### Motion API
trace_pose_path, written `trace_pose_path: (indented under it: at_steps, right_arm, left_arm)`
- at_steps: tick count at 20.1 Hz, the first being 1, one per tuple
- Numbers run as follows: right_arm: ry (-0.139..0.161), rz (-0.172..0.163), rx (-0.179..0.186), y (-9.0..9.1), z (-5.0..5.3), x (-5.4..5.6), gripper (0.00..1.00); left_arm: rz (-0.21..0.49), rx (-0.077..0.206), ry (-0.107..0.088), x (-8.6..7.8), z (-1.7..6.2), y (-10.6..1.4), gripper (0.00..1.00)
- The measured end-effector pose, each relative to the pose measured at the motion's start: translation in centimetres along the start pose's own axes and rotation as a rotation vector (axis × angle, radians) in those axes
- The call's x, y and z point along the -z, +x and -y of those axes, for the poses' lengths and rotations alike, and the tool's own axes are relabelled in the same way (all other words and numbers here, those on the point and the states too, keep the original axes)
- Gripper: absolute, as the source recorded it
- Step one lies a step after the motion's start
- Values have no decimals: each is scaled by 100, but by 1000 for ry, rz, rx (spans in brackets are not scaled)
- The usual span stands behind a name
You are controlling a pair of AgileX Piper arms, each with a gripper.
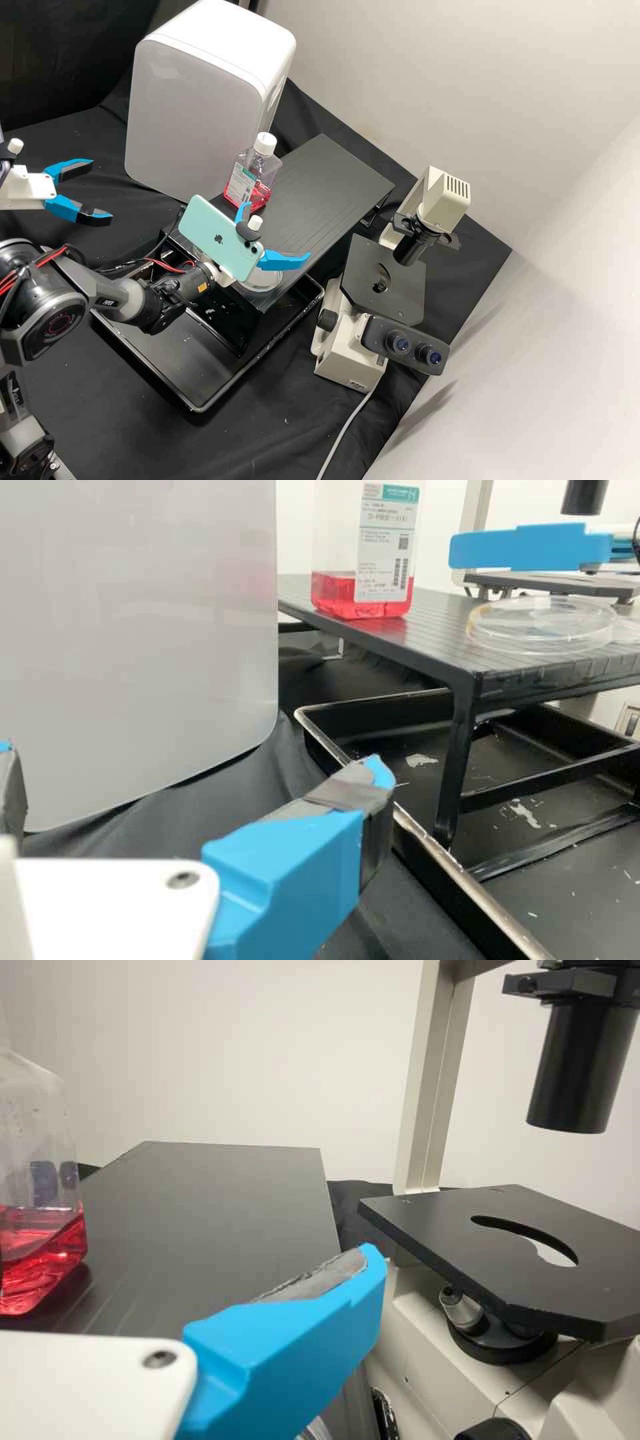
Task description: Place the lid on the petri dish
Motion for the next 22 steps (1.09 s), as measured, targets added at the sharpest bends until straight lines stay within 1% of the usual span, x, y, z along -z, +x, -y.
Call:
trace_pose_path:
  at_steps: [2,5,9,11,13,15,18,21,22]
  right_arm:
    - [0,0,0,0,0,0,100]
    - [0,0,0,0,0,0,100]
    - [0,0,0,0,0,0,100]
    - [0,9,9,-39,22,-23,100]
    - [-1,12,10,-123,22,-33,100]
    - [-2,10,-5,-231,-6,-44,100]
    - [-3,-10,-53,-417,-79,-45,100]
    - [-5,-47,-91,-613,-99,-22,100]
    - [-6,-55,-96,-667,-92,-26,100]
  left_arm:
    - [0,0,0,0,0,0,100]
    - [0,0,-7,0,0,0,100]
    - [0,0,-7,0,0,0,100]
    - [2,1,-7,-5,2,-1,100]
    - [6,2,-7,-15,6,-4,100]
    - [6,2,-6,-17,6,-5,100]
    - [5,3,-8,-21,8,-7,100]
    - [5,3,-8,-21,8,-7,100]
    - [4,2,-8,-20,8,-7,100]
